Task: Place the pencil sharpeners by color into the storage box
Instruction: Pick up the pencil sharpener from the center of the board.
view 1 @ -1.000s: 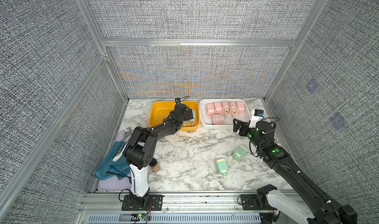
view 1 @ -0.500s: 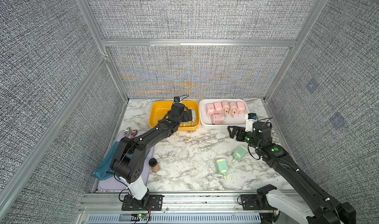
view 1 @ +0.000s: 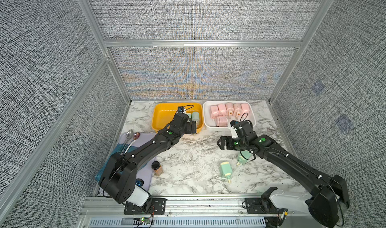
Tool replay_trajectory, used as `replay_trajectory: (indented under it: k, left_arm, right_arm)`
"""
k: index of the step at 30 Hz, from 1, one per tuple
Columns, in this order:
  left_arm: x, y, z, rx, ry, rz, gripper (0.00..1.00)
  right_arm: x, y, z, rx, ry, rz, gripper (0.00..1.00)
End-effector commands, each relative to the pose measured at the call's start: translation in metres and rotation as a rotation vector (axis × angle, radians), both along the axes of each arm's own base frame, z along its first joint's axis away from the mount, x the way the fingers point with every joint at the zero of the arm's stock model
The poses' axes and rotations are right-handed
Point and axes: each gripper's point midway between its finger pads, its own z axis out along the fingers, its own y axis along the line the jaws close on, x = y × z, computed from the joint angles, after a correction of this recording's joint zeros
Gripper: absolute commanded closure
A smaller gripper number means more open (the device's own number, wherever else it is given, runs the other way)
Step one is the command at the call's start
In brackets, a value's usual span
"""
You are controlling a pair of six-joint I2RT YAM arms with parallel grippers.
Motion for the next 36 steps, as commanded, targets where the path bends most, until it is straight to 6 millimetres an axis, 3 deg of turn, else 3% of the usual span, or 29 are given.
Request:
replay_trajectory:
  k: [1, 8, 19, 24, 31, 36]
  left_arm:
    - [-0.006, 0.004, -0.001, -0.005, 0.007, 0.005, 0.01]
    - [-0.014, 0.011, -0.003, -0.016, 0.008, 0.014, 0.01]
    - [-0.018, 0.017, -0.010, 0.002, 0.011, 0.028, 0.01]
    - [-0.018, 0.018, -0.012, 0.012, 0.012, 0.028, 0.01]
    - [-0.018, 0.020, -0.014, 0.024, 0.016, 0.029, 0.01]
    - [-0.018, 0.018, -0.011, 0.017, 0.010, 0.022, 0.01]
  right_arm:
    - [-0.026, -0.002, -0.023, -0.041, 0.137, -0.015, 0.01]
    - [-0.064, -0.011, -0.051, -0.171, 0.290, -0.013, 0.03]
    - [-0.075, -0.005, -0.075, -0.292, 0.372, 0.014, 0.12]
    - [-0.073, 0.000, -0.079, -0.328, 0.382, 0.040, 0.28]
    - [-0.075, -0.004, -0.083, -0.377, 0.404, 0.057, 0.37]
    - [-0.074, -0.004, -0.083, -0.383, 0.407, 0.060, 0.56]
